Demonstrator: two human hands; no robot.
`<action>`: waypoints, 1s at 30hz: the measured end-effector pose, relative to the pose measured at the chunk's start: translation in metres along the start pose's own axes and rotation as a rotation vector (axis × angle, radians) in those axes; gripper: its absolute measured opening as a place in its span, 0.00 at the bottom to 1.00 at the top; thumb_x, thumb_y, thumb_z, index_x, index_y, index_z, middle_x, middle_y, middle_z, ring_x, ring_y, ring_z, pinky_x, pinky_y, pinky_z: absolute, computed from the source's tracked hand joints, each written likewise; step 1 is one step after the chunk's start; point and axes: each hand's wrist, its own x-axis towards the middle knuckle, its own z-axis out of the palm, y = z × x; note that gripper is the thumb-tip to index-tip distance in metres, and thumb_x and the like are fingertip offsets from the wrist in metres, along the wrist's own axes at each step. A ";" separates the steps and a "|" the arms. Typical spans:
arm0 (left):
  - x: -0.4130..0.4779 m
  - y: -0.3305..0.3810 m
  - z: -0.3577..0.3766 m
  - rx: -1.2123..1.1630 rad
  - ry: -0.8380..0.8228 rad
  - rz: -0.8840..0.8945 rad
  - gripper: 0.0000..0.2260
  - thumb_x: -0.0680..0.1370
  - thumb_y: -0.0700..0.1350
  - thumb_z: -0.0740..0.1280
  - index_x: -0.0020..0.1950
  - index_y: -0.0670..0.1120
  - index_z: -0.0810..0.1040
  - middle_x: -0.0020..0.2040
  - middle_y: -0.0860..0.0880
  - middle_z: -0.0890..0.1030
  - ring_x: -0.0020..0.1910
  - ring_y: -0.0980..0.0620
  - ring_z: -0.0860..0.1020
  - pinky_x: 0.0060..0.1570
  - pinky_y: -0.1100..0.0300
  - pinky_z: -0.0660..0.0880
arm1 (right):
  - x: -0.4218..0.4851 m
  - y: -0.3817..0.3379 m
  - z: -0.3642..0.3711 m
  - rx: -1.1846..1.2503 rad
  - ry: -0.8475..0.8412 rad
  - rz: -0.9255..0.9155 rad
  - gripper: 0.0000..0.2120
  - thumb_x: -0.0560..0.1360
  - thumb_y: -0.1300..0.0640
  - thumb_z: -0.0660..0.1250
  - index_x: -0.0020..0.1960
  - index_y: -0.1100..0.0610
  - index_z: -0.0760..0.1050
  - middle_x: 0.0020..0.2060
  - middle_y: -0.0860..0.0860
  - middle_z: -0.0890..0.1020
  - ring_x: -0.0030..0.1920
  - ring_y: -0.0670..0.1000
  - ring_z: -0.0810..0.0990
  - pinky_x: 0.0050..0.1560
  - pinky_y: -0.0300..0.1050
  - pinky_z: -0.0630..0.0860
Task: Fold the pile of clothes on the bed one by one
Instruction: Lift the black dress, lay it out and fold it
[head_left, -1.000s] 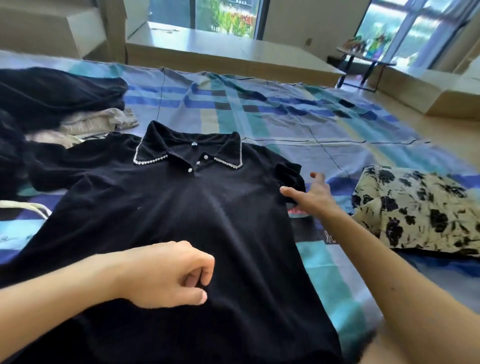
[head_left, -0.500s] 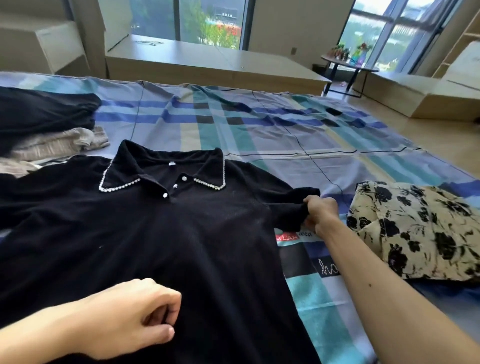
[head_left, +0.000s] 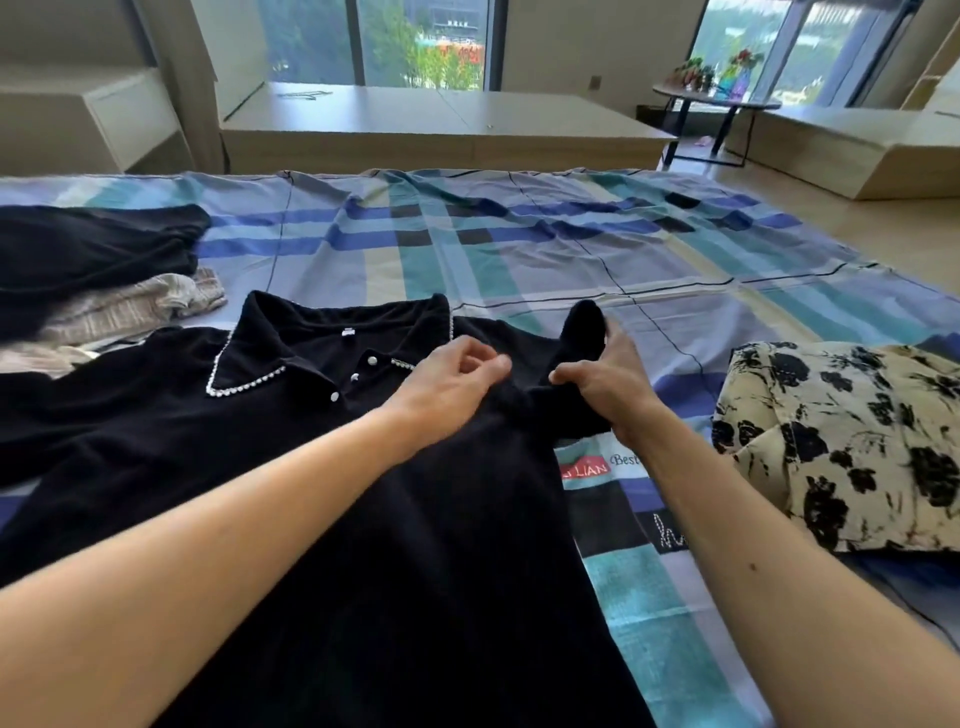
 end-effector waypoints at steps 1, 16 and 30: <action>0.013 0.015 0.004 -0.158 0.007 -0.065 0.15 0.80 0.59 0.64 0.60 0.50 0.77 0.56 0.48 0.81 0.55 0.48 0.80 0.56 0.52 0.79 | -0.004 -0.009 0.003 -0.039 -0.023 -0.106 0.33 0.59 0.64 0.75 0.63 0.56 0.71 0.52 0.53 0.80 0.53 0.53 0.81 0.57 0.54 0.79; 0.064 -0.005 -0.038 -0.671 0.397 -0.357 0.18 0.68 0.30 0.64 0.56 0.37 0.81 0.54 0.36 0.82 0.52 0.35 0.83 0.50 0.44 0.82 | -0.037 -0.004 0.037 -0.598 -0.413 -0.288 0.41 0.61 0.47 0.81 0.65 0.50 0.61 0.58 0.48 0.65 0.56 0.50 0.73 0.57 0.52 0.76; 0.035 -0.064 -0.047 0.510 0.330 -0.365 0.11 0.71 0.39 0.65 0.51 0.50 0.74 0.47 0.52 0.78 0.47 0.48 0.76 0.45 0.57 0.70 | -0.037 0.001 0.027 -0.933 -0.457 -0.069 0.10 0.71 0.61 0.62 0.51 0.55 0.69 0.56 0.55 0.79 0.57 0.60 0.78 0.49 0.49 0.70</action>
